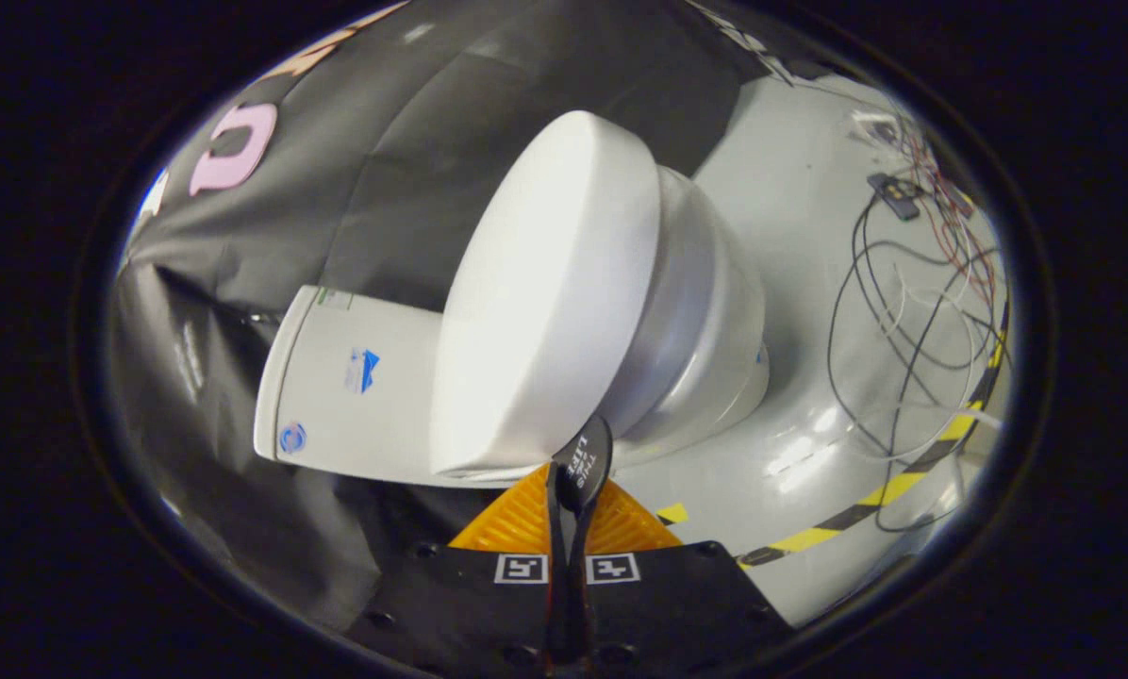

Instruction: Open the toilet lid.

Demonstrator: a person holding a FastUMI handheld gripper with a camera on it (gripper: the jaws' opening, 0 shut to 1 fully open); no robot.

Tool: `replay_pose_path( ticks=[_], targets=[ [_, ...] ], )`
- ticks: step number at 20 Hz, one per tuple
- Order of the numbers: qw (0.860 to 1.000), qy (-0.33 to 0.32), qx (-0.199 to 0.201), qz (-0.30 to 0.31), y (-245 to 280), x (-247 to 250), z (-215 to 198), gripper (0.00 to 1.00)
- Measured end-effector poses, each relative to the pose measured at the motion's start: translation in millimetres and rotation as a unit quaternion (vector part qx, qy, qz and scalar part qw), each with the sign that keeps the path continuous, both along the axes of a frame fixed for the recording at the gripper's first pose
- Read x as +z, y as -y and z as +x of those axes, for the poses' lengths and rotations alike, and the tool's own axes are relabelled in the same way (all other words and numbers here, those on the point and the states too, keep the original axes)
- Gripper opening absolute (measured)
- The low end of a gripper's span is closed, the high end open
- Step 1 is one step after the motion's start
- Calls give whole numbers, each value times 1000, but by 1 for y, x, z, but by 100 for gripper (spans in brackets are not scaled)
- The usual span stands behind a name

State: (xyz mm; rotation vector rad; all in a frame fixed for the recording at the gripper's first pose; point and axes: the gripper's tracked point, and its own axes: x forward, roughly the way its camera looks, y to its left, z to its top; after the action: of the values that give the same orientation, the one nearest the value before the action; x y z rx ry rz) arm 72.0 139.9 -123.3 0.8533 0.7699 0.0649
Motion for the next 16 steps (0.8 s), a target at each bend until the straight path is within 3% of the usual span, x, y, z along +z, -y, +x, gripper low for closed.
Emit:
replay_pose_path(
  ticks=[4, 16],
  targets=[
    [998, 24, 19, -48, -5, 24, 1, 1],
    [997, 66, 20, -33, -31, 84, 2, 0]
  ],
)
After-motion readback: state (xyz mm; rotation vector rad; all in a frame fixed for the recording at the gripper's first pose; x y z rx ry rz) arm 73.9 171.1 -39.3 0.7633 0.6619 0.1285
